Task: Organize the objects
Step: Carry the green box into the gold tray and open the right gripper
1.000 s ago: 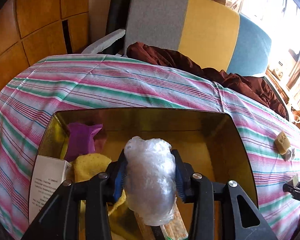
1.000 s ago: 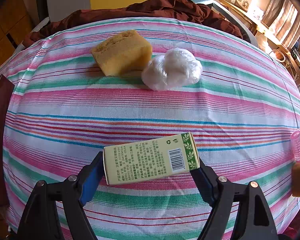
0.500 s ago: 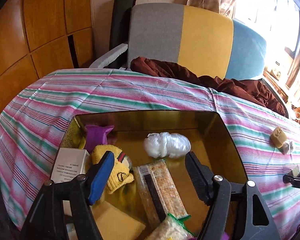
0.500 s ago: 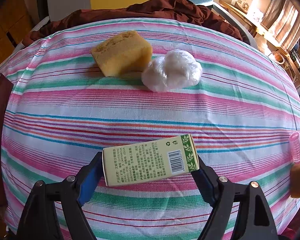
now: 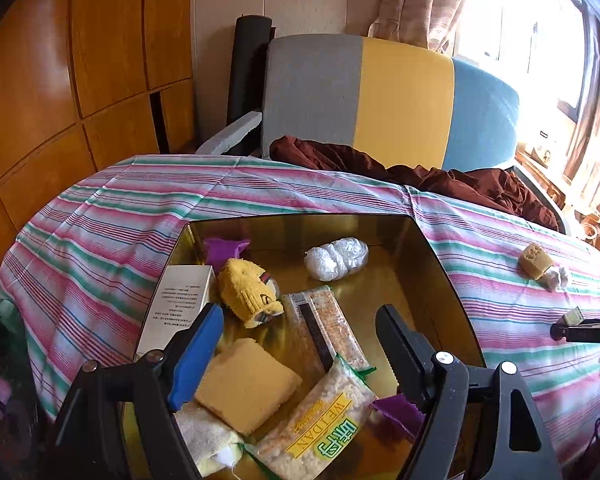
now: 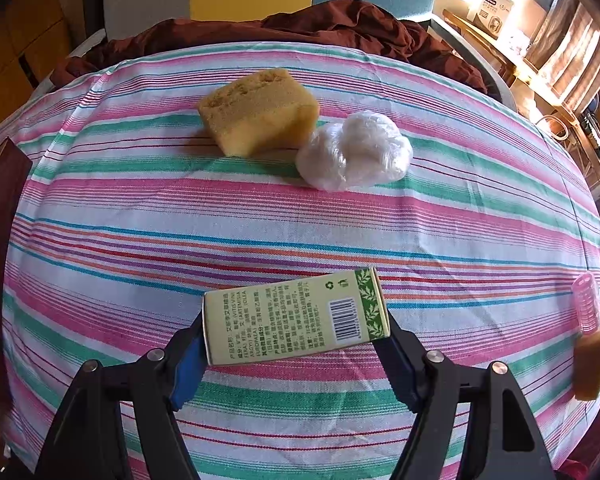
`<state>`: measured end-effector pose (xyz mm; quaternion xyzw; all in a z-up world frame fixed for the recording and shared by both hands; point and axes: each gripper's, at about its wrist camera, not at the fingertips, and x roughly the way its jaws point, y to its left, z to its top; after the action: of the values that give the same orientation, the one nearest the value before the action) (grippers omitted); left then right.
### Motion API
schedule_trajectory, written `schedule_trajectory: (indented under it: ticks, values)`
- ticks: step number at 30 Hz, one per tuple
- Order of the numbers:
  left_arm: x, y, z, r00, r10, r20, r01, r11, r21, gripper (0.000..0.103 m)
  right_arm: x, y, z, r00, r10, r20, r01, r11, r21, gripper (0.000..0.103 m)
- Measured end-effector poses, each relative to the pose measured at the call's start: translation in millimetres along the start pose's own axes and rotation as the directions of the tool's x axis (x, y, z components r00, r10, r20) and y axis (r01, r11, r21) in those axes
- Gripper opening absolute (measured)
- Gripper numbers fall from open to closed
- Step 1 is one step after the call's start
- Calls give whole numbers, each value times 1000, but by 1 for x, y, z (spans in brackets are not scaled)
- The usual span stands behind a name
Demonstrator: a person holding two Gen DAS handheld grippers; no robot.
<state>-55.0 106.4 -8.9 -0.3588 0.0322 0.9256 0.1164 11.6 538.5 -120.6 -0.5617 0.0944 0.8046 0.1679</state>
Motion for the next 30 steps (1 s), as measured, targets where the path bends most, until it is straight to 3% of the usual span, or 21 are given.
schedule_trajectory:
  ticks: [6,13,16,24,30]
  values:
    - [-11,10,-13,1000,4,-8,-4,1000,-15,79,-3,10,2,998,52,-18,-52,999,-8,76]
    - [-16,19,-16,1000,7,-15,-8,999,-32,79,-13,61,-3,990,139,-37,-141,987,-81,76]
    - [-20,23,-17,1000,4,-6,-4,999,-43,79,-26,86,-1,983,183,-6,-182,978,-99,76]
    - [-24,35,-21,1000,4,-4,-4,998,-63,79,-91,173,-12,925,368,99,-342,916,-208,76]
    - [-27,45,-23,1000,13,-2,-13,996,-89,79,-110,244,-12,895,433,107,-379,864,-331,76]
